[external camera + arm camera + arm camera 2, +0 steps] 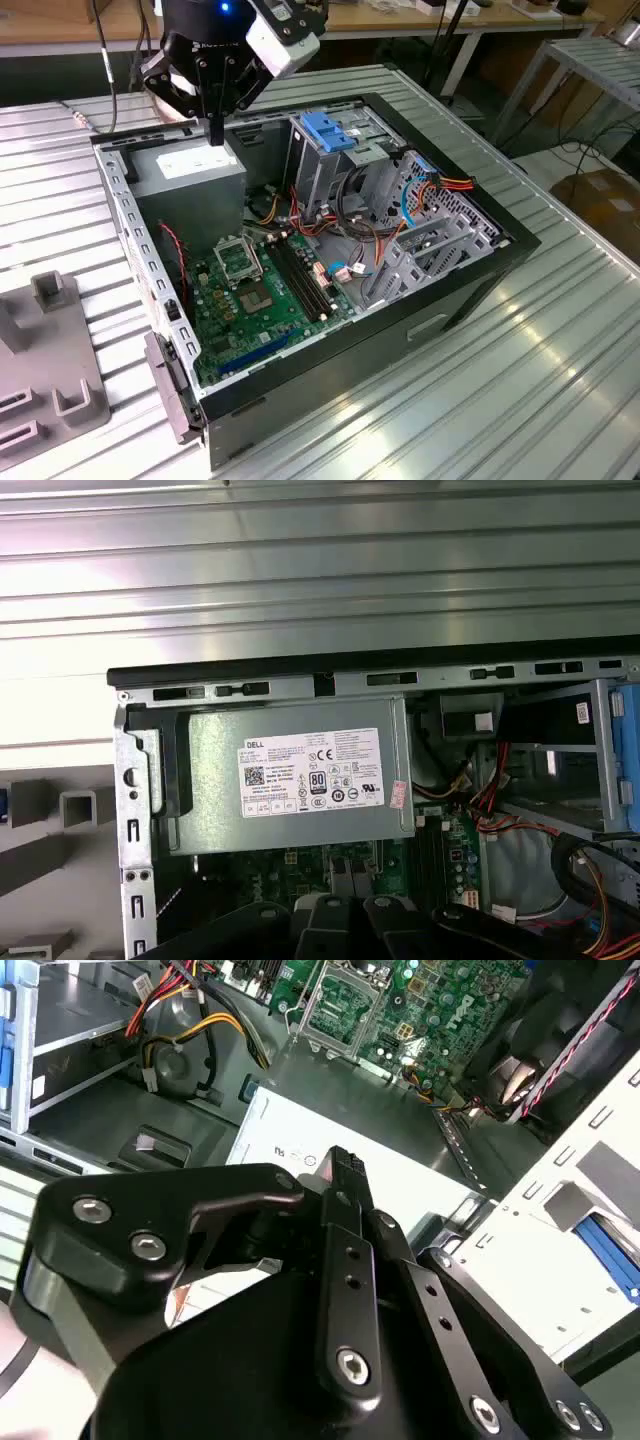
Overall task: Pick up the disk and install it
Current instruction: 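Reach for the disk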
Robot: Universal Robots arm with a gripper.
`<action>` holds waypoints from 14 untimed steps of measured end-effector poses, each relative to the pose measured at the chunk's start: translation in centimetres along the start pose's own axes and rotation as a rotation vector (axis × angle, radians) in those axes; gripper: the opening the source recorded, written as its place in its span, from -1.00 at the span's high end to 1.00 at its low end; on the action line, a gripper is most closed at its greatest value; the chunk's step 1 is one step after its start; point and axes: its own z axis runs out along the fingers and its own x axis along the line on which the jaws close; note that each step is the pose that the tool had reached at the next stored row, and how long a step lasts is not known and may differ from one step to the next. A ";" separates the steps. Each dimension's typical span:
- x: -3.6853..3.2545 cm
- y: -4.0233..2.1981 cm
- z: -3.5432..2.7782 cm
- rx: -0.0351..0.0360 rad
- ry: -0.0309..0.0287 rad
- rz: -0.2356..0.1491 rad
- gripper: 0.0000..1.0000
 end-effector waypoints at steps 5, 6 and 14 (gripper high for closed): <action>0.58 -0.04 -0.02 0.0000 0.0000 0.000 0.80; 0.67 -0.05 -0.02 0.0000 0.0000 0.000 0.80; 1.34 -0.10 -0.04 0.0000 0.0000 0.000 0.80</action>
